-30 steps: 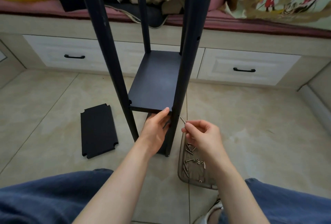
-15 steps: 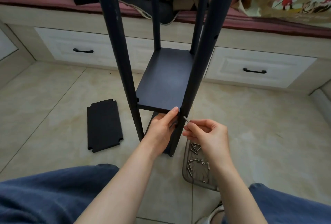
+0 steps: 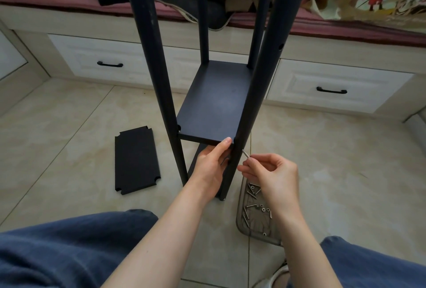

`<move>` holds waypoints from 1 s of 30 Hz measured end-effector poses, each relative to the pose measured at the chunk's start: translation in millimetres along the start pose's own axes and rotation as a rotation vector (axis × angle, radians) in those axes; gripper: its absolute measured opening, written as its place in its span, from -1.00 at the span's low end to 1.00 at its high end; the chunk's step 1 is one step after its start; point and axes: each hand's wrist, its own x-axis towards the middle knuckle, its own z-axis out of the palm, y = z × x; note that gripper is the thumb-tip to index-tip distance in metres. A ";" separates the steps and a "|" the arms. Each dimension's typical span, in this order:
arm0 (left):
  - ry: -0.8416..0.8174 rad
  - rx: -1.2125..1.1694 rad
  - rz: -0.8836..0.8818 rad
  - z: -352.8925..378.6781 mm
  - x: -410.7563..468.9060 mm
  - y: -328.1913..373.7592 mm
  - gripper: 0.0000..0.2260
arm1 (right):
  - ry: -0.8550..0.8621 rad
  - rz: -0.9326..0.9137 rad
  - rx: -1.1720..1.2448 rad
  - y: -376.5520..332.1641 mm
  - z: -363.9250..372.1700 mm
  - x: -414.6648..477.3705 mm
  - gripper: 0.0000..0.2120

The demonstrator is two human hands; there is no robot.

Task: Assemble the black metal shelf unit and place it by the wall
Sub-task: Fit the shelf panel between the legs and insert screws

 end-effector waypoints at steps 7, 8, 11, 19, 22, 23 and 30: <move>-0.009 0.004 0.014 1.4 -2.2 1.0 -0.54 | -0.016 0.021 0.008 -0.1 -0.4 1.0 -0.97; -0.009 0.002 0.011 1.6 -2.6 1.1 -0.57 | -0.018 0.024 0.006 0.0 -0.9 1.5 -0.97; -0.005 0.005 0.004 1.1 -2.0 0.9 -0.69 | -0.031 0.017 -0.010 -0.5 -0.5 0.2 -0.97; -0.012 0.059 0.042 1.0 -1.7 1.9 -0.84 | -0.030 0.037 0.046 1.7 5.6 0.4 -0.93; 0.017 0.091 0.060 3.0 0.0 3.0 -0.85 | -0.080 0.059 0.066 1.6 2.8 1.3 -0.87; 0.031 0.091 0.062 3.5 0.8 2.9 -0.84 | -0.103 0.069 0.077 0.4 1.2 1.3 -0.85; 0.069 0.080 0.063 4.1 3.0 0.4 -0.87 | -0.141 0.057 0.122 -1.0 -4.0 -3.8 -0.82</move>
